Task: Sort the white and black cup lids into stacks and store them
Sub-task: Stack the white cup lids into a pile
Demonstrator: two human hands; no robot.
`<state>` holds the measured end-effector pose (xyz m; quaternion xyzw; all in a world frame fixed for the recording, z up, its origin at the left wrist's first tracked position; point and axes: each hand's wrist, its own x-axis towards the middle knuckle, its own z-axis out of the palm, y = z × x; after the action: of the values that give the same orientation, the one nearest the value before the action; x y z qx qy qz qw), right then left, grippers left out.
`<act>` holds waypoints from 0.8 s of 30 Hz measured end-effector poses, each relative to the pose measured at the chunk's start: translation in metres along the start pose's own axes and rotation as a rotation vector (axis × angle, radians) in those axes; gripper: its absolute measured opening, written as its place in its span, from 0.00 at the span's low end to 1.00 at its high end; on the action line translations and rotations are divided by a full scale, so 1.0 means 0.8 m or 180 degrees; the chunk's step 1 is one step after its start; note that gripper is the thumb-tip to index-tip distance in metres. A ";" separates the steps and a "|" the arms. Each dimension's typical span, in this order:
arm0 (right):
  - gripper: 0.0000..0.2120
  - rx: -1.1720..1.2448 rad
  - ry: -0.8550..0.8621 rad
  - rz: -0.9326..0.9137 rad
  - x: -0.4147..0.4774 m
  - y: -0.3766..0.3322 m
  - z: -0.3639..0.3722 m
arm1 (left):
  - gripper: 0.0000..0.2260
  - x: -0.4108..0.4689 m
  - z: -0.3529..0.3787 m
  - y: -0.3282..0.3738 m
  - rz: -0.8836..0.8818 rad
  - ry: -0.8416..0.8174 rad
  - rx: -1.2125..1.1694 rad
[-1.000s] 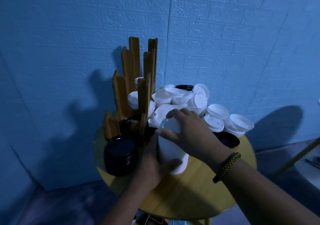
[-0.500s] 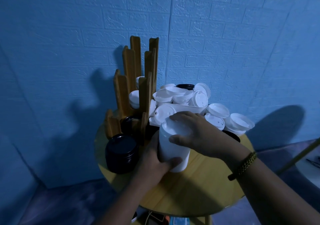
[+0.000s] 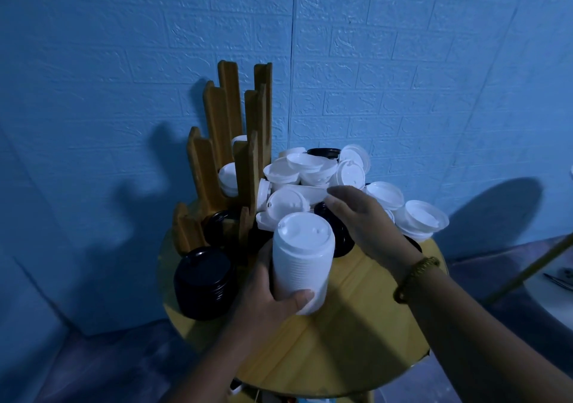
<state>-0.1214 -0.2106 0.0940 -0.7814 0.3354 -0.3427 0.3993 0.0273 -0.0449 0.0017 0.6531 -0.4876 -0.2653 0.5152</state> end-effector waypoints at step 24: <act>0.11 -0.0072 -0.0060 0.0739 0.082 -0.003 0.030 | 0.41 0.002 -0.001 -0.004 -0.0033 -0.0040 0.0139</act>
<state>-0.0656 -0.2525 0.1032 -0.7450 0.4237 -0.2829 0.4306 0.0297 -0.0464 -0.0008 0.6650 -0.4931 -0.2613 0.4963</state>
